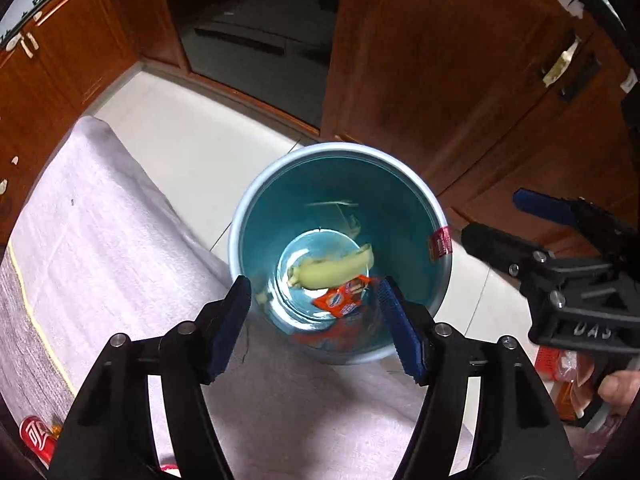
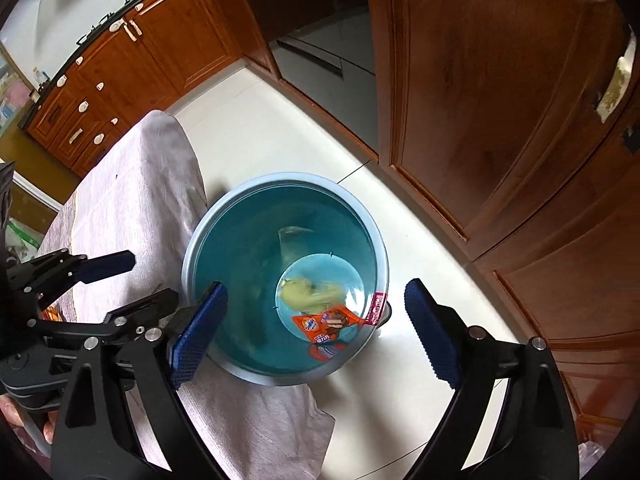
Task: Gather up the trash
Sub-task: 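Open the right tool over the bucket while the left tool releases the husk bundle, then move both tools back to the table over the bottle and cup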
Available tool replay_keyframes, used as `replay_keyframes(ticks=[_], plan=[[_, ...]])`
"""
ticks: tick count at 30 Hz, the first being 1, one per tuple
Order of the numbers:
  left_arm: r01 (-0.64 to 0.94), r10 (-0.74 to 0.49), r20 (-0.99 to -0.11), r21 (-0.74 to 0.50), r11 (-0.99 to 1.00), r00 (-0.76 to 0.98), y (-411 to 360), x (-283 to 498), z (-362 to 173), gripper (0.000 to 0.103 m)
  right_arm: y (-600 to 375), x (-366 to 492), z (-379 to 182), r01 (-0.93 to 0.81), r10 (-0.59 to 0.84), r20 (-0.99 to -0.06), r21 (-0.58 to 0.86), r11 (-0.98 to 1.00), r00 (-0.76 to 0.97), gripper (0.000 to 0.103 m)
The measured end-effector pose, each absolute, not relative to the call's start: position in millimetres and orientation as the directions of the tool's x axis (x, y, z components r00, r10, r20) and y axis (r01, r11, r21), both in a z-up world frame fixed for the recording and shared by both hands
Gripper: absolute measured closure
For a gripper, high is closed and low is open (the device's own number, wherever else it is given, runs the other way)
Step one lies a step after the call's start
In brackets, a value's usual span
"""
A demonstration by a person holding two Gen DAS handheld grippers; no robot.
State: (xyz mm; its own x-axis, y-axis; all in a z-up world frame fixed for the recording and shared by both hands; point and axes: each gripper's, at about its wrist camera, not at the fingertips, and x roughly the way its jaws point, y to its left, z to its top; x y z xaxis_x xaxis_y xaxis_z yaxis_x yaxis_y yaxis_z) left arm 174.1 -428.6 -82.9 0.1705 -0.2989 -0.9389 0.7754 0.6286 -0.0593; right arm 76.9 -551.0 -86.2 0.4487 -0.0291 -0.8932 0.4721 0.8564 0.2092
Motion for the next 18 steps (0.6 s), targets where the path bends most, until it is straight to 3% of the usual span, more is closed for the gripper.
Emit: replay_keyframes(ticks=[9, 18], plan=[[0.742, -0.310, -0.925, -0.047, 0.669, 0.221, -374, 160, -50, 0.030, -526, 67, -64, 0.440, -0.032, -0.894, 0.189, 0.878, 0.447, 0.017], [0.673, -0.315, -0.901, -0.035, 0.739, 0.298, -263, 132, -11, 0.017, -429, 45, -37, 0.245, 0.054, -0.885, 0.186, 0.952, 0.462, 0.017]])
